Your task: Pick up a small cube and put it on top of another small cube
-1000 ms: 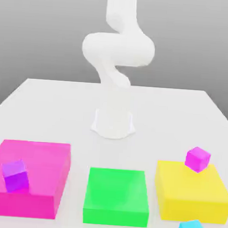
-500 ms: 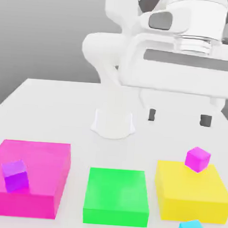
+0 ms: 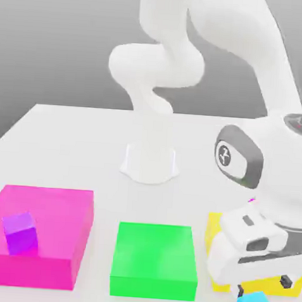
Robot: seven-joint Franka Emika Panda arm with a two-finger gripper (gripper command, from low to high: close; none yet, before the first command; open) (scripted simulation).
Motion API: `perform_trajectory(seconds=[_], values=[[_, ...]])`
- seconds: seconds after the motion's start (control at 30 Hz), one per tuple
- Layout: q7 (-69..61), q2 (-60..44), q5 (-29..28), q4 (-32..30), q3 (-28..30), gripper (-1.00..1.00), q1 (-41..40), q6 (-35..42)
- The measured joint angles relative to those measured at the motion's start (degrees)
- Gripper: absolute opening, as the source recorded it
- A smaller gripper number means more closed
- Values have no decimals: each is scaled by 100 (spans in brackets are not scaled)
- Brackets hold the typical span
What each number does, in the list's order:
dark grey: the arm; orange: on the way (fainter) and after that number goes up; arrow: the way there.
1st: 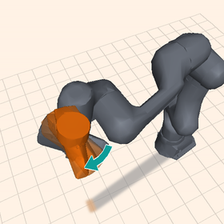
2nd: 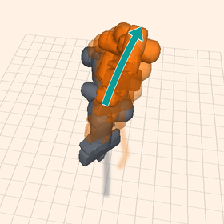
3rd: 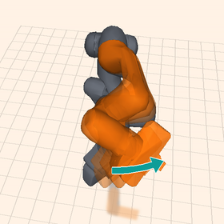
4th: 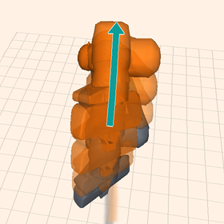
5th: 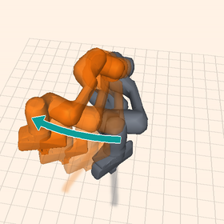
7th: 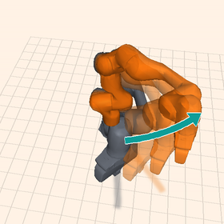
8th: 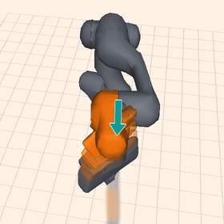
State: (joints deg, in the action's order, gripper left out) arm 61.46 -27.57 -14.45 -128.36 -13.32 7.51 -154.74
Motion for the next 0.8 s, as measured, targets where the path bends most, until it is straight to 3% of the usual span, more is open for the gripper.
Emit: perform_trajectory(seconds=[0.03, 0.07, 0.27, 0.43, 0.8], values=[[63, -213, -85, 48, 93, 0, 77, -159], [99, -332, -134, 75, 146, -100, 121, -249], [118, -392, -159, 89, 170, -100, 142, -298], [-143, 401, 226, -102, -97, -100, -88, 296], [658, 2170, 1050, -838, 1327, -100, -1654, 1269]])
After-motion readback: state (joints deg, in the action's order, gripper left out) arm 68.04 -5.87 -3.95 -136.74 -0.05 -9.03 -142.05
